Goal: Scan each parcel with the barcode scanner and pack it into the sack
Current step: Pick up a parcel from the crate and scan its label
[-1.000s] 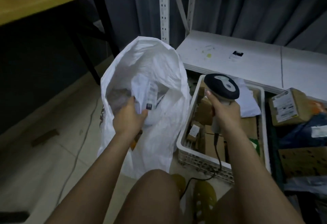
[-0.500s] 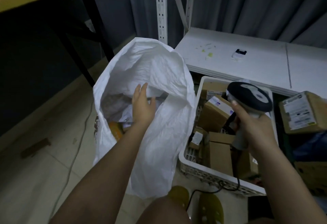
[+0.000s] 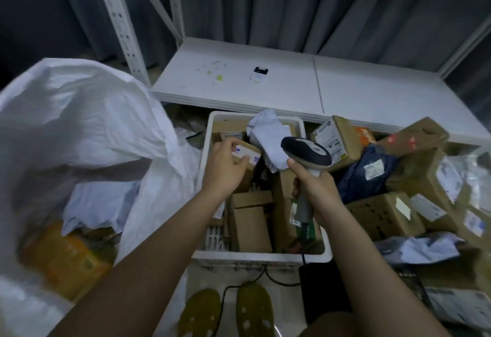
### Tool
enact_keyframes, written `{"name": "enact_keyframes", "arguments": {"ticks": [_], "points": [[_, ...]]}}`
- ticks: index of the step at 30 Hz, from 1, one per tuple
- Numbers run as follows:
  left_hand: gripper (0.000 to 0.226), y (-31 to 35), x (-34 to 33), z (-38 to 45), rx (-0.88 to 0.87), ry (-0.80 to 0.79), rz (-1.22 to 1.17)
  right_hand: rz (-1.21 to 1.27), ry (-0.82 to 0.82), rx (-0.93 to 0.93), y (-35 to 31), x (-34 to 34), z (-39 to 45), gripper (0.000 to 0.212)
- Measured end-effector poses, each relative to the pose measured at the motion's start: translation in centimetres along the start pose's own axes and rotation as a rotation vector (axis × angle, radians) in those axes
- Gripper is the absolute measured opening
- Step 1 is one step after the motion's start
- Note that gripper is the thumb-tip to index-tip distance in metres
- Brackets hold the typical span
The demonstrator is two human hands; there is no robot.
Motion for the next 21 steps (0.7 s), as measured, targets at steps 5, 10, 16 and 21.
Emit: {"name": "enact_keyframes", "arguments": {"ticks": [5, 10, 16, 21], "points": [[0.085, -3.4, -4.9, 6.1, 0.314, -0.118, 0.177, 0.034, 0.029, -0.022, 0.8, 1.7, 2.3, 0.030], [0.130, -6.7, -8.2, 10.1, 0.409, -0.158, 0.215, 0.100, 0.016, -0.025, 1.7, 2.3, 5.3, 0.031], [0.134, -7.1, -9.4, 11.6, 0.434, -0.150, 0.283, 0.155, -0.023, 0.002, 2.3, 2.1, 6.6, 0.030], [0.126, -5.7, -9.4, 10.9, 0.442, -0.195, 0.322, 0.144, -0.033, -0.042, 2.2, 2.0, 6.1, 0.022]]}}
Point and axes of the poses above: each hand's wrist, its own z-axis towards the middle knuckle, its own x-axis out of the back of the hand, y = z × x, the point moved 1 cm from there along z, towards the middle knuckle, and after that the axes turned 8 degrees about -y, right-handed, at the moved point
